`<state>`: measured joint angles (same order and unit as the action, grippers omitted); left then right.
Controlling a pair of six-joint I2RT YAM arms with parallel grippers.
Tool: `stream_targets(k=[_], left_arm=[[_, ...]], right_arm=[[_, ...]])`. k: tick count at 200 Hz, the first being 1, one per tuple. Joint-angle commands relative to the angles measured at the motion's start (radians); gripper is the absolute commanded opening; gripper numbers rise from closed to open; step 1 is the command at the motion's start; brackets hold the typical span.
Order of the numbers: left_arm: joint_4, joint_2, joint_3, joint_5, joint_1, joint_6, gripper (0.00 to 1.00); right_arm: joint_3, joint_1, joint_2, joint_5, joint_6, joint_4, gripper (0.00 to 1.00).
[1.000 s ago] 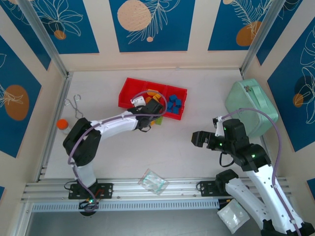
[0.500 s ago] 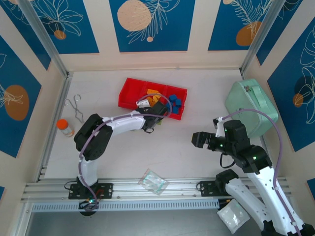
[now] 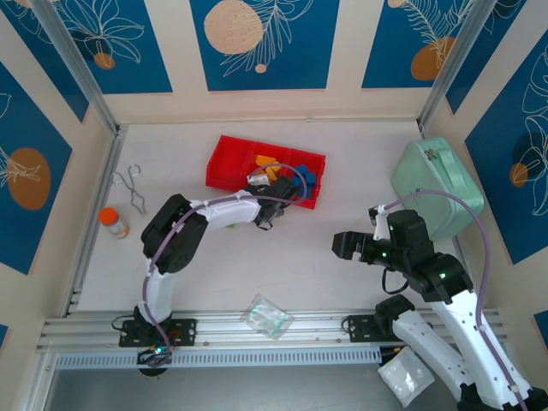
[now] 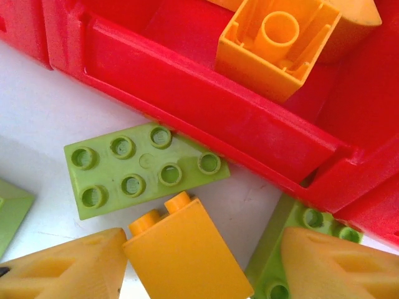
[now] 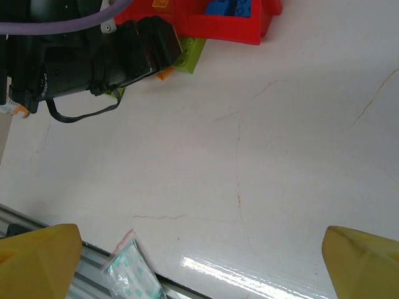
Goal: Sort the legos into containers by color
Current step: Pick up the lego from the center of the table.
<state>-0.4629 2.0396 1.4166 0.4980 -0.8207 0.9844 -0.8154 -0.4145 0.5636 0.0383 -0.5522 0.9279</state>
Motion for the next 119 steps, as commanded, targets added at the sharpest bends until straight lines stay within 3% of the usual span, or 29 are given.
stream_targets(k=[1,119], left_arm=[[-0.025,0.009,-0.015,-0.029,0.008,-0.024,0.62],[0.044,-0.118,-0.236,-0.058,0.070,-0.104,0.50]], right_arm=[[0.009,-0.013,-0.016,0.013,-0.012,-0.010,0.99],[0.009,-0.021,-0.011,0.034,-0.017,-0.006,0.99]])
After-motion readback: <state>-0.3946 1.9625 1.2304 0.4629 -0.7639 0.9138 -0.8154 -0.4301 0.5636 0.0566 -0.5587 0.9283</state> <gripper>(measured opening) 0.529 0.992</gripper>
